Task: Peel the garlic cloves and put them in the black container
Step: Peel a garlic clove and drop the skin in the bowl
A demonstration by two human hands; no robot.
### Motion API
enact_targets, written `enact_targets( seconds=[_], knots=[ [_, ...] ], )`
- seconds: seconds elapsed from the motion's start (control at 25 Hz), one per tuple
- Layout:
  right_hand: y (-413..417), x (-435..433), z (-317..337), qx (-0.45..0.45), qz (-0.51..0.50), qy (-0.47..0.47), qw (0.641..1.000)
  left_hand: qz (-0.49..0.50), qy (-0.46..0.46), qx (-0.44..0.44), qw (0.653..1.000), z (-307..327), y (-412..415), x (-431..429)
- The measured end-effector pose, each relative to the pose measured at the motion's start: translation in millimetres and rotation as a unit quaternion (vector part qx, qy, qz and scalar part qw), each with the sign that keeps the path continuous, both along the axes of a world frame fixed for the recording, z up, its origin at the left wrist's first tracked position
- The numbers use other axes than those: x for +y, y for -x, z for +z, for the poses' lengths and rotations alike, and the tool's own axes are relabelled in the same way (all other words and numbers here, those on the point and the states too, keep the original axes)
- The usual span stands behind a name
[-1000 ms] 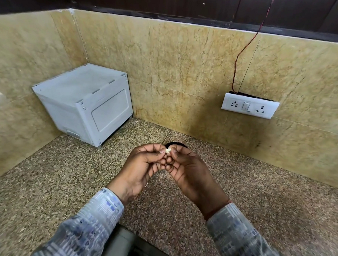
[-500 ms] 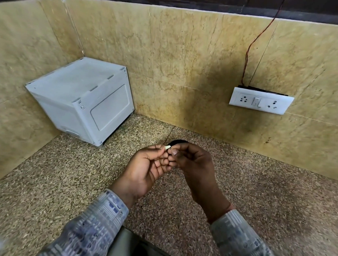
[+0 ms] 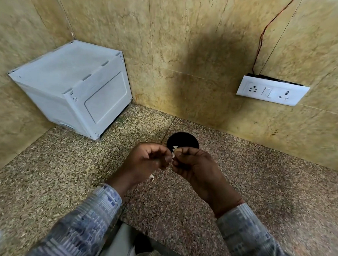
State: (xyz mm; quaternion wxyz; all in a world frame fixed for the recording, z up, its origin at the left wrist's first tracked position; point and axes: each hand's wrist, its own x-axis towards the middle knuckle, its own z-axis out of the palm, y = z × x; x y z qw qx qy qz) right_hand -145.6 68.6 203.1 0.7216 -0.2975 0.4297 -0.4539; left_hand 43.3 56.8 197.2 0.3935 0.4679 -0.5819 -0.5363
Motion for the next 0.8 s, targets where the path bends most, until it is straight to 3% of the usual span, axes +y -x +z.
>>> enact_targets(
  seconds=[0.12, 0.2, 0.32, 0.4, 0.48, 0.6, 0.8],
  knots=[
    [1, -8, -23, 0.086, 0.016, -0.026, 0.996, -0.057, 0.075, -0.188, 0.978, -21, -4, -13],
    [-1, -13, -45, 0.097, 0.011, -0.061, 0.993, -0.085, 0.051, -0.217, 0.971, -42, 2, -16],
    [-6, -23, -93, 0.006, -0.035, -0.183, 0.983, -0.037, -0.144, -0.062, 0.987, -88, 8, -19],
    [-9, -30, -133, -0.023, -0.077, -0.258, 0.963, 0.040, -0.301, 0.051, 0.952, -121, 10, -17],
    [-12, -38, -165, 0.022, -0.106, -0.297, 0.949, 0.116, -0.412, 0.111, 0.897, -148, 8, -12],
    [-15, -47, -192, 0.086, -0.142, -0.303, 0.938, 0.169, -0.470, 0.110, 0.860, -175, 0, 0],
    [-8, -35, -201, 0.193, -0.094, -0.278, 0.936, 0.143, -0.448, 0.059, 0.880, -189, -17, 3]
  ],
)
